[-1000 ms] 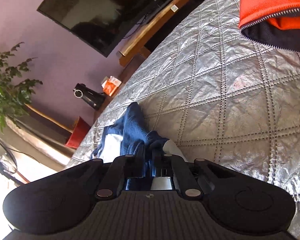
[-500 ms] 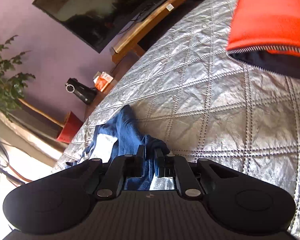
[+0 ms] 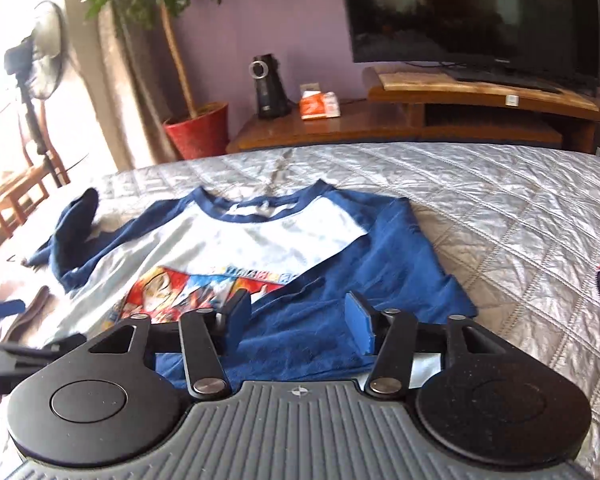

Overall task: Fold clothes
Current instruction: 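Carry the navy sleeve with the right gripper across the t-shirt front, then lay the navy sleeve flat on the t-shirt with the right gripper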

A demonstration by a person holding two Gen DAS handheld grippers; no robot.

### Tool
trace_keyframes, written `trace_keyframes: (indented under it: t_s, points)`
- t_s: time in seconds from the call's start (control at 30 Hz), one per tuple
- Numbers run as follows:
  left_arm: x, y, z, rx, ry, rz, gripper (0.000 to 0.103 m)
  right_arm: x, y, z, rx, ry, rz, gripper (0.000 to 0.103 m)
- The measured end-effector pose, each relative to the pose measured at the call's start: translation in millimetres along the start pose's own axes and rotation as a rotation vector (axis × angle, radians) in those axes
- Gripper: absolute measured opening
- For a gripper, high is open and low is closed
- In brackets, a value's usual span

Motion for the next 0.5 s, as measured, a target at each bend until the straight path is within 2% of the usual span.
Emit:
trace_keyframes:
  t_s: [0.07,0.23,0.3,0.33,0.37,0.43,0.47,0.5]
  points:
    - [-3.5,13.3,-0.5,-0.033,-0.002,-0.055,0.097,10.3,27.9,0.4,-0.071,0.018,-0.134,0.047]
    - [-2.5,34.2,7.8,-0.03,0.04,-0.201,0.097,51.7,86.2,18.7,-0.047,0.141,-0.521,0.039]
    - [1.0,37.1,14.4,-0.012,0.076,-0.242,0.096,66.7,103.9,14.1,-0.092,0.141,-0.657,0.037]
    - [1.2,37.6,16.2,-0.004,0.086,-0.259,0.095,71.7,110.2,11.9,-0.131,0.159,-0.679,0.034]
    - [1.0,38.2,16.4,0.002,0.089,-0.274,0.095,75.1,116.3,8.6,-0.171,0.166,-0.691,0.037]
    - [-0.4,37.5,15.3,0.013,0.086,-0.288,0.095,84.7,129.9,2.3,-0.26,0.192,-0.729,0.033]
    - [-0.6,36.5,14.8,0.014,0.083,-0.286,0.095,88.0,136.1,-0.5,-0.325,0.219,-0.713,0.03]
    - [-0.6,35.4,14.5,0.014,0.08,-0.282,0.095,91.2,142.2,-3.6,-0.389,0.246,-0.697,0.032]
Point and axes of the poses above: each gripper's, at about its wrist camera, not at the fingertips, and z roughly the way its jaws point, y to its left, x to its underside, the point moved 9 cm from there along z, roughly the way its jaws point, and after that the axes turned 6 degrees about y, right-handed, at the moved point
